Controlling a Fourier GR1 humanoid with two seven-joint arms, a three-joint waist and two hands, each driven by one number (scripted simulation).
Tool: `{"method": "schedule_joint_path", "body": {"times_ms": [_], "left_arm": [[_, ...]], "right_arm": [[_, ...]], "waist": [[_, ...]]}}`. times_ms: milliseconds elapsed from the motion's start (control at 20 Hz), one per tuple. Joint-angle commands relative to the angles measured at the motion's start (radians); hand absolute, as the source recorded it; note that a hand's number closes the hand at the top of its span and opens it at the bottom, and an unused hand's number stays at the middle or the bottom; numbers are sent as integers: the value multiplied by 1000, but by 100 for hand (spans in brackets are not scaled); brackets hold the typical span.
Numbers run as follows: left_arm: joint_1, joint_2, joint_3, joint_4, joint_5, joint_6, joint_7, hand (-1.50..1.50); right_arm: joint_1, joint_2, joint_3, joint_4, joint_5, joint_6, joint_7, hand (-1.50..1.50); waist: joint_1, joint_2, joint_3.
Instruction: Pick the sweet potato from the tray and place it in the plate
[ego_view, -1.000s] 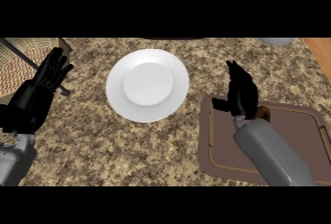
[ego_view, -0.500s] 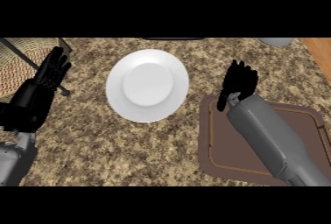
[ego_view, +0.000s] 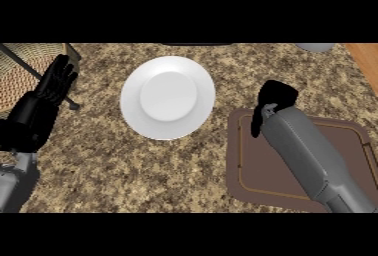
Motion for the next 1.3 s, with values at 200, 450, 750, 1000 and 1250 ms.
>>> {"method": "schedule_joint_path", "body": {"times_ms": [200,450,750,1000,1250], "left_arm": [[-33,0,23,13,3,-17,25,0],[-11,-20,6,-31,-29,13,37,0],[4,-19,33,-13,-15,-27,20,0],[-30,-40,14,-41,-61,11,74,0],[-20,-42,41,-28,-38,-24,50,0]], "right_arm": [[4,-13,-5,30,40,163,220,-150],[44,-39,-37,29,47,195,231,-150],[98,-48,-80,-28,63,205,231,-150],[173,-33,-103,-35,72,202,198,-150],[213,-96,-140,-14,93,221,140,-150]], "waist": [[-4,1,0],[-3,-1,1],[-1,3,1],[-1,3,2],[3,5,1]]}}
